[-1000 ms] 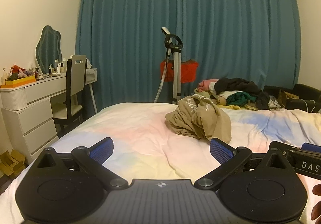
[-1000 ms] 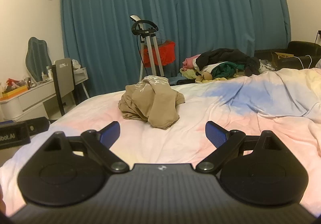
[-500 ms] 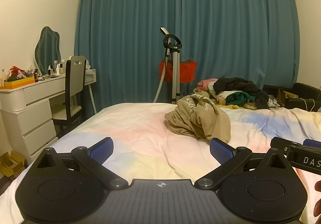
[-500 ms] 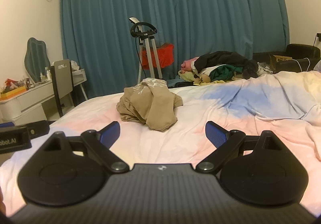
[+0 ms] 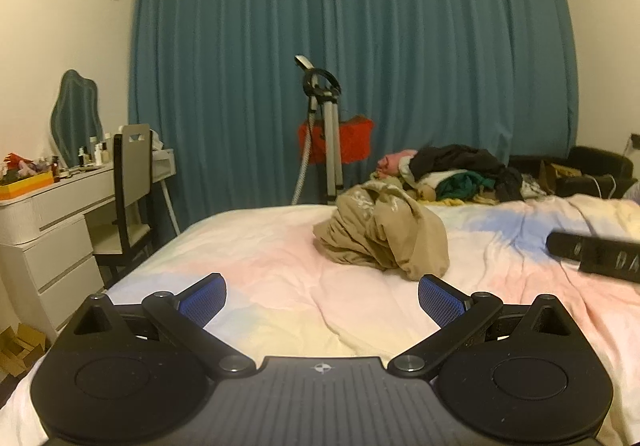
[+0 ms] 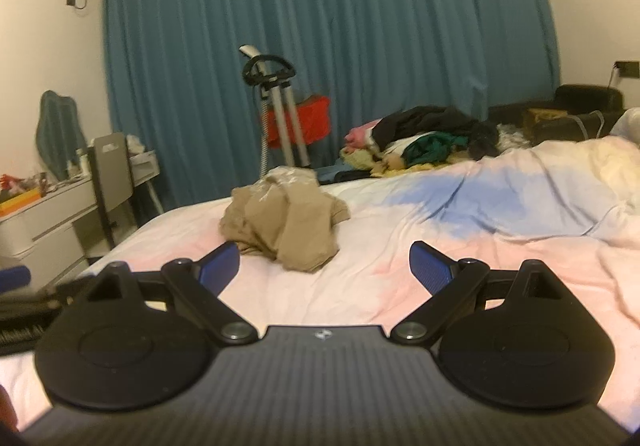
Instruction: Fold clothes
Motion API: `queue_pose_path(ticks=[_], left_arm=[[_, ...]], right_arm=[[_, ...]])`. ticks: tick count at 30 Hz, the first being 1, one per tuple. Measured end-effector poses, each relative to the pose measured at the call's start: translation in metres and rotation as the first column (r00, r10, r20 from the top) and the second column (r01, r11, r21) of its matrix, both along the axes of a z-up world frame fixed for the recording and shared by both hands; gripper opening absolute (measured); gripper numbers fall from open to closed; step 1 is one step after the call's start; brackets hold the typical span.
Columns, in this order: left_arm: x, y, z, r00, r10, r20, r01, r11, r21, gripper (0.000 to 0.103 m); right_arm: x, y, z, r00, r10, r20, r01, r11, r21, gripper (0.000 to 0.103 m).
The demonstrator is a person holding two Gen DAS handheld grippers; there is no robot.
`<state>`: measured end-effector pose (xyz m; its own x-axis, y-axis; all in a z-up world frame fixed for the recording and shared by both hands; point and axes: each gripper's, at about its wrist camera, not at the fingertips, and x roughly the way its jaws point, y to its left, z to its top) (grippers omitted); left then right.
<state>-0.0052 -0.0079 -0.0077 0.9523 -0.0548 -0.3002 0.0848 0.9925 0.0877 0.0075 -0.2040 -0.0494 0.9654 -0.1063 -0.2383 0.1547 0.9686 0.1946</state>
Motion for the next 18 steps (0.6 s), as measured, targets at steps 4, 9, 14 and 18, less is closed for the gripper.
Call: queue_pose_path(ticks=[4, 9, 14, 18], left_arm=[[0.026, -0.016, -0.009, 0.999, -0.033, -0.021, 0.034, 0.998, 0.043, 0.103], [0.090, -0.043, -0.028, 0.982, -0.122, -0.144, 0.131, 0.990, 0.052, 0.103], [0.163, -0.085, -0.052, 0.965, -0.185, -0.188, 0.197, 0.979, 0.048, 0.103], [0.224, -0.128, -0.072, 0.960, -0.210, -0.185, 0.220, 0.975, 0.037, 0.103]], right_arm=[[-0.006, -0.006, 0.005, 0.999, -0.034, 0.020, 0.034, 0.999, 0.017, 0.093], [-0.003, -0.028, -0.001, 0.998, -0.064, 0.013, 0.063, 0.992, 0.114, 0.093], [0.006, -0.054, -0.014, 0.992, -0.128, -0.025, 0.130, 0.968, 0.214, 0.093], [0.025, -0.076, -0.036, 0.971, -0.219, -0.095, 0.237, 0.928, 0.287, 0.093]])
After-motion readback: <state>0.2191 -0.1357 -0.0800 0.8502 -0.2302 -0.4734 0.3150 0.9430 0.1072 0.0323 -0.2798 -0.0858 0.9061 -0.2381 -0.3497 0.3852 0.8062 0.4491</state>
